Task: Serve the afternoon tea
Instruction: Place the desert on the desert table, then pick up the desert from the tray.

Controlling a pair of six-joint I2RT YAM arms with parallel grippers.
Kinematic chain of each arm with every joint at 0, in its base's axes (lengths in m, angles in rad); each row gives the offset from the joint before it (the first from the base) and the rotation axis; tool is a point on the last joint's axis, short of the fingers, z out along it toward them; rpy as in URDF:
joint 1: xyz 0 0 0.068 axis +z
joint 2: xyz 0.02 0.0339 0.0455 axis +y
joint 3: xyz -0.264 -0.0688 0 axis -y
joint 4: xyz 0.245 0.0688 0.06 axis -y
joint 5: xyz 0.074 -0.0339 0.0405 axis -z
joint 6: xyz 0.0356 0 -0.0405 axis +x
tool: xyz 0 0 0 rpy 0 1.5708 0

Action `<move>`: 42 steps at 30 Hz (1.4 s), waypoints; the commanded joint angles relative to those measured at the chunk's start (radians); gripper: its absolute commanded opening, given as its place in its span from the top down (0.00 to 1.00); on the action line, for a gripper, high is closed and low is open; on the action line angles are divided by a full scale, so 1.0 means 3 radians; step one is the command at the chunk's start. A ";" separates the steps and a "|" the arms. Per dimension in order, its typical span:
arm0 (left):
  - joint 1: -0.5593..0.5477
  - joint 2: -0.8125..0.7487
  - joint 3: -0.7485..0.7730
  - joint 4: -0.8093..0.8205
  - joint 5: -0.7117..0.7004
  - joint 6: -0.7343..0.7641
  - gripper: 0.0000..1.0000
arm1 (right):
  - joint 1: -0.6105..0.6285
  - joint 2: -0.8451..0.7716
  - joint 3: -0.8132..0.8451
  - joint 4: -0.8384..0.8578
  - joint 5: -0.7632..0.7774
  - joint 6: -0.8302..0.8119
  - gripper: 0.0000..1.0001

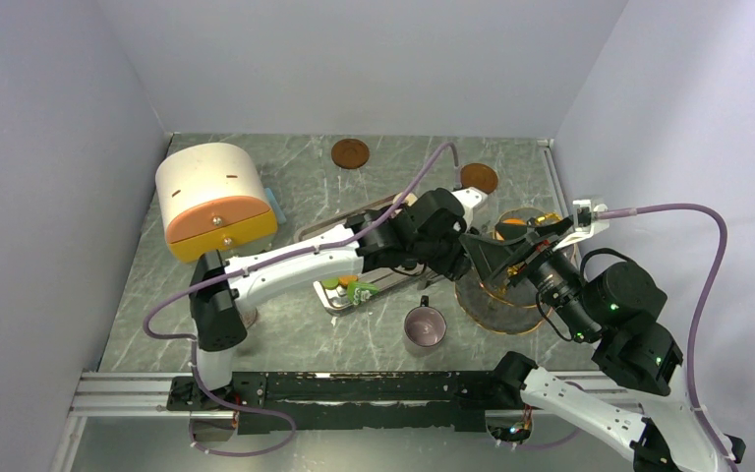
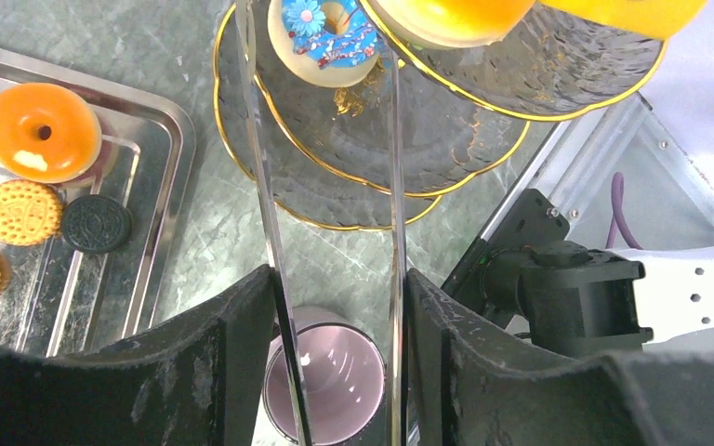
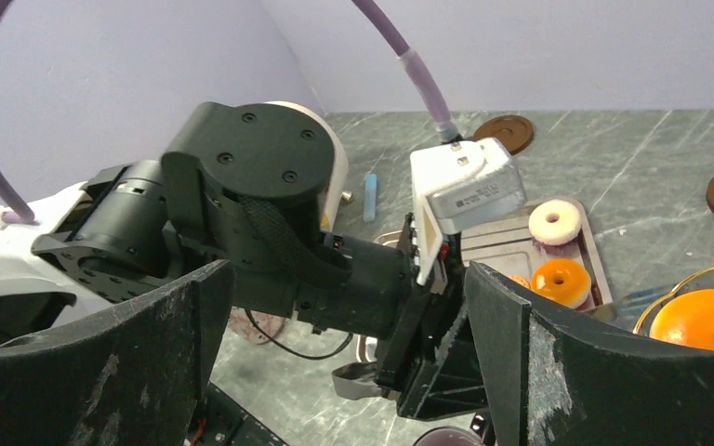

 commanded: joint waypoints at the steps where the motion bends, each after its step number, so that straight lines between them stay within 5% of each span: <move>1: -0.0021 -0.0232 -0.0040 0.0073 -0.0156 0.0027 0.44 | -0.0001 -0.0019 0.0007 0.0033 0.0034 -0.0020 0.02; 15: -0.0020 -0.0622 -0.0517 -0.0087 -0.0458 -0.0022 0.46 | 0.0000 0.0046 0.0077 0.0023 -0.0014 -0.0037 0.02; 28: -0.0008 -0.1197 -0.1080 -0.0916 -0.1261 -0.0462 0.48 | 0.0000 0.0086 0.0066 0.0036 -0.0036 -0.0038 0.02; 42: 0.0700 -0.1985 -0.2200 -0.1276 -0.1064 -0.0880 0.48 | -0.0001 0.0169 -0.0067 0.0138 -0.0102 -0.0050 0.02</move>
